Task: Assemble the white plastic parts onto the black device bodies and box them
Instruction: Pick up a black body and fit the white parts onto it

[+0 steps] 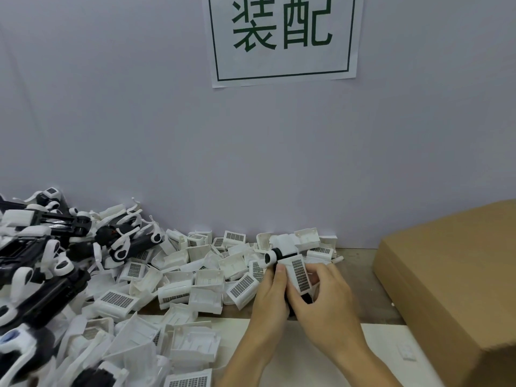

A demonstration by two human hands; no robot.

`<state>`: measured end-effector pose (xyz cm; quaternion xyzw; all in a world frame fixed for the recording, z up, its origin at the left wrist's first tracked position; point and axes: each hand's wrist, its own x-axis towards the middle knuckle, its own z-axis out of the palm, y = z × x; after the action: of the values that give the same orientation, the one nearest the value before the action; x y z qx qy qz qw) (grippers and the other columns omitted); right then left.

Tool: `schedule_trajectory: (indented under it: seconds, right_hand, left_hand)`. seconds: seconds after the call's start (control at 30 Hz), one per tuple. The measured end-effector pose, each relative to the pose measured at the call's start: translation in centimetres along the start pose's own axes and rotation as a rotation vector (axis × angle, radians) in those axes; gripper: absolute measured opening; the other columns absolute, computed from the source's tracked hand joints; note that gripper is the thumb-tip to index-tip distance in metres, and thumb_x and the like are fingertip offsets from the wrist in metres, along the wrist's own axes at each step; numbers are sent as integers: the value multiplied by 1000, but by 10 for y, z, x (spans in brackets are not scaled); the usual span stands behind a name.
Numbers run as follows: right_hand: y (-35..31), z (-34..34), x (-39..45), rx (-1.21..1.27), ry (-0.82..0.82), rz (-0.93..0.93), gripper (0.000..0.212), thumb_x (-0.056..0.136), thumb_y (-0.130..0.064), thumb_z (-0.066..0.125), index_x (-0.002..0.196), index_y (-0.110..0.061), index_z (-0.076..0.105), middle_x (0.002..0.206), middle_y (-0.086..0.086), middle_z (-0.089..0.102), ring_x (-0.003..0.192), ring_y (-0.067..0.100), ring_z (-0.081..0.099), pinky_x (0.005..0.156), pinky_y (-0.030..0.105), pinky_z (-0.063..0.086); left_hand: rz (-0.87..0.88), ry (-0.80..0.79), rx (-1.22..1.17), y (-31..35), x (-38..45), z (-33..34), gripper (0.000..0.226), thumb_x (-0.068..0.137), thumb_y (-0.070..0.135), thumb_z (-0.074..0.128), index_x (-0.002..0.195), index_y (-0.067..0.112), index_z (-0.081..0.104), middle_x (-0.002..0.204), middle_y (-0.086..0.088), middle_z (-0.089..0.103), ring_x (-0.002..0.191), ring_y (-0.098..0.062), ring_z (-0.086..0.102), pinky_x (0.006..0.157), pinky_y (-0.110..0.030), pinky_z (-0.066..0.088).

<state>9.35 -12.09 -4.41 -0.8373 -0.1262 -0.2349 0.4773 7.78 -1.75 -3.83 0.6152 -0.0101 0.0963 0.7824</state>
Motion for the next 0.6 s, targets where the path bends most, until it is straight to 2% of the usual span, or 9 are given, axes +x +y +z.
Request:
schedule_trajectory:
  seconds: [0.07, 0.2, 0.27, 0.37, 0.4, 0.5, 0.6]
  right_hand:
    - [2, 1, 0, 22, -8, 27, 28, 84, -53, 69, 102, -34, 61, 99, -17, 56, 87, -3, 56, 68, 18, 47]
    - [4, 2, 2, 76, -24, 45, 21, 82, -43, 74, 97, -35, 61, 96, -16, 59, 90, -11, 53, 66, 10, 45]
    - [2, 0, 2, 129, -51, 73, 21, 81, -42, 77, 90, -41, 59, 95, -15, 64, 87, -12, 56, 69, 5, 44]
    - [2, -2, 1, 77, -71, 56, 17, 82, -44, 75, 90, -40, 60, 93, -15, 64, 88, -9, 56, 65, 13, 48]
    - [2, -3, 1, 41, -81, 43, 18, 81, -45, 74, 90, -40, 59, 92, -15, 61, 88, -7, 55, 64, 16, 47]
    - [3, -4, 1, 0, -107, 23, 22, 78, -51, 71, 92, -39, 58, 92, -15, 58, 85, 0, 57, 67, 23, 49]
    - [4, -3, 2, 68, -118, 81, 23, 80, -45, 75, 95, -38, 60, 95, -15, 61, 84, 2, 59, 66, 16, 47]
  left_hand:
    - [0, -22, -10, 1, -1, 0, 25, 104, 36, 48, 121, 29, 65, 105, 3, 77, 87, -4, 74, 61, -14, 53]
    - [6, -19, -31, -1, 1, -2, 25, 100, 25, 59, 124, 22, 65, 112, 1, 76, 104, -14, 72, 78, -23, 58]
    - [-6, 10, -68, -1, 3, -5, 24, 99, 22, 61, 121, 17, 67, 109, -1, 77, 101, -14, 73, 75, -22, 58]
    - [-7, 18, -54, -1, 3, -6, 21, 98, 21, 62, 118, 17, 69, 106, -3, 78, 97, -13, 74, 68, -20, 56]
    - [5, 20, -29, -2, 4, -5, 21, 99, 22, 61, 117, 18, 69, 106, -3, 78, 98, -14, 74, 69, -22, 57]
    - [33, 31, 28, -6, 4, -5, 19, 99, 22, 60, 116, 22, 70, 107, -2, 77, 102, -18, 73, 87, -35, 59]
    - [36, 34, 59, -6, 5, -6, 17, 100, 19, 59, 114, 21, 70, 104, -2, 78, 98, -18, 74, 82, -34, 61]
